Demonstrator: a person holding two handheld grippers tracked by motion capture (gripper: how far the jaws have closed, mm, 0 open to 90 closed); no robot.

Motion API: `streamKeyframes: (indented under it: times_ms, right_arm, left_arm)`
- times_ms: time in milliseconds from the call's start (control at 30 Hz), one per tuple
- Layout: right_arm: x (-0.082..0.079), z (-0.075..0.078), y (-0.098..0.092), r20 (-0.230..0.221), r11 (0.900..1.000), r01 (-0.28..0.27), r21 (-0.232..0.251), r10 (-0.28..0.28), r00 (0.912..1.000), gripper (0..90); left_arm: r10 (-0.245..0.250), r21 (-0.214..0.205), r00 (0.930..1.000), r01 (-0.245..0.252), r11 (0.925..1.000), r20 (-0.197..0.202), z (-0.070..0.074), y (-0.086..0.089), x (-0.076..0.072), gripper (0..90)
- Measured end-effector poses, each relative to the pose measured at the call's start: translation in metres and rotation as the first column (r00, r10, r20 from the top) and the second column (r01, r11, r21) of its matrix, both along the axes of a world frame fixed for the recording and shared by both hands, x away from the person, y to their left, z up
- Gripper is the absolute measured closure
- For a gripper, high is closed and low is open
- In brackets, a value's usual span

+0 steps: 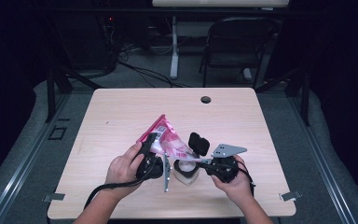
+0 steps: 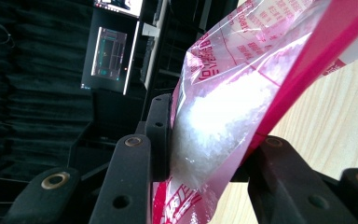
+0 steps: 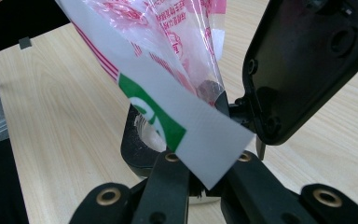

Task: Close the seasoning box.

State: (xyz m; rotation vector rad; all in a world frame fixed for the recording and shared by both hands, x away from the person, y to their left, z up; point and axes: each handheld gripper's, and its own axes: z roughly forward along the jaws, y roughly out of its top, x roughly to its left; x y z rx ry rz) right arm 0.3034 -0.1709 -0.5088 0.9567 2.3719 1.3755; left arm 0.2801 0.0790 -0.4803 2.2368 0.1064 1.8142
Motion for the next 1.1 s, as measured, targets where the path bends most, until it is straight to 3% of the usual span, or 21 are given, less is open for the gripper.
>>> streamKeyframes:
  times_ms: [1100]
  right_arm:
    - [-0.0002, -0.0001, 0.0020, 0.005, 1.0000, 0.001, -0.007, -0.001, 1.0000, 90.0]
  left_arm:
    - [0.012, -0.027, 0.9995, -0.013, 0.9996, -0.031, -0.0063, 0.0047, 0.0008, 69.4]
